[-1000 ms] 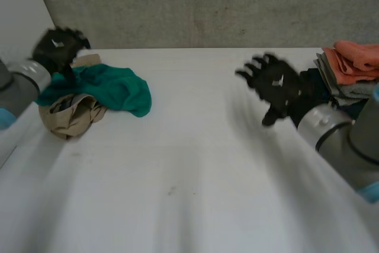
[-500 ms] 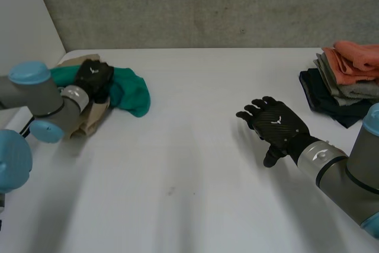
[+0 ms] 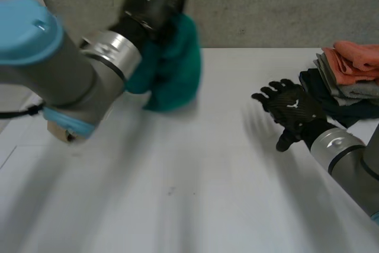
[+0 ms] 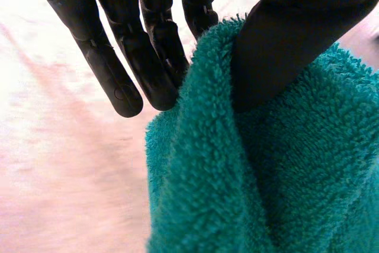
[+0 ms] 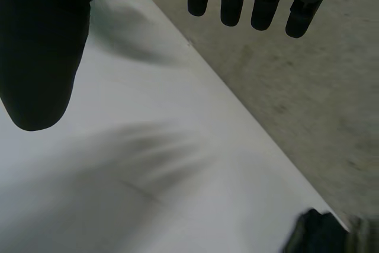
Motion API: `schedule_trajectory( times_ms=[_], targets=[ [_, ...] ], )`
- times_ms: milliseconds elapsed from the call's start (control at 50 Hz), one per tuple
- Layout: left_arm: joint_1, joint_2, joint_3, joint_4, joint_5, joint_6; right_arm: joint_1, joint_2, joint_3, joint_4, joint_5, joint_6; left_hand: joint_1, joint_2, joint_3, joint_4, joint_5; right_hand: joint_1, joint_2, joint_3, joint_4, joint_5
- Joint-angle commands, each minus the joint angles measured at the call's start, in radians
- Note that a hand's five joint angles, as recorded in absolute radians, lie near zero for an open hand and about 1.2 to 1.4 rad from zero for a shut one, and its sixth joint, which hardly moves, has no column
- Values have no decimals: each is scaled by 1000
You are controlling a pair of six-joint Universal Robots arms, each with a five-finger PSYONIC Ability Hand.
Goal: Fold the laundry.
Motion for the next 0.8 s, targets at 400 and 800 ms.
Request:
schedule_trajectory(
  times_ms=[400,800],
  targets=[
    [-13,41,-215,-15,55,-228,-57,-28,2,-23,100,24,-879,-949,-942,-953,-897,-49,-33,-31,-33,-48],
    [387,-317,-70,-122,-102,541,78,-29,38,52,43,11,-852,-922,-916,-927,-871,-49,-33,-31,-33,-48]
  ],
)
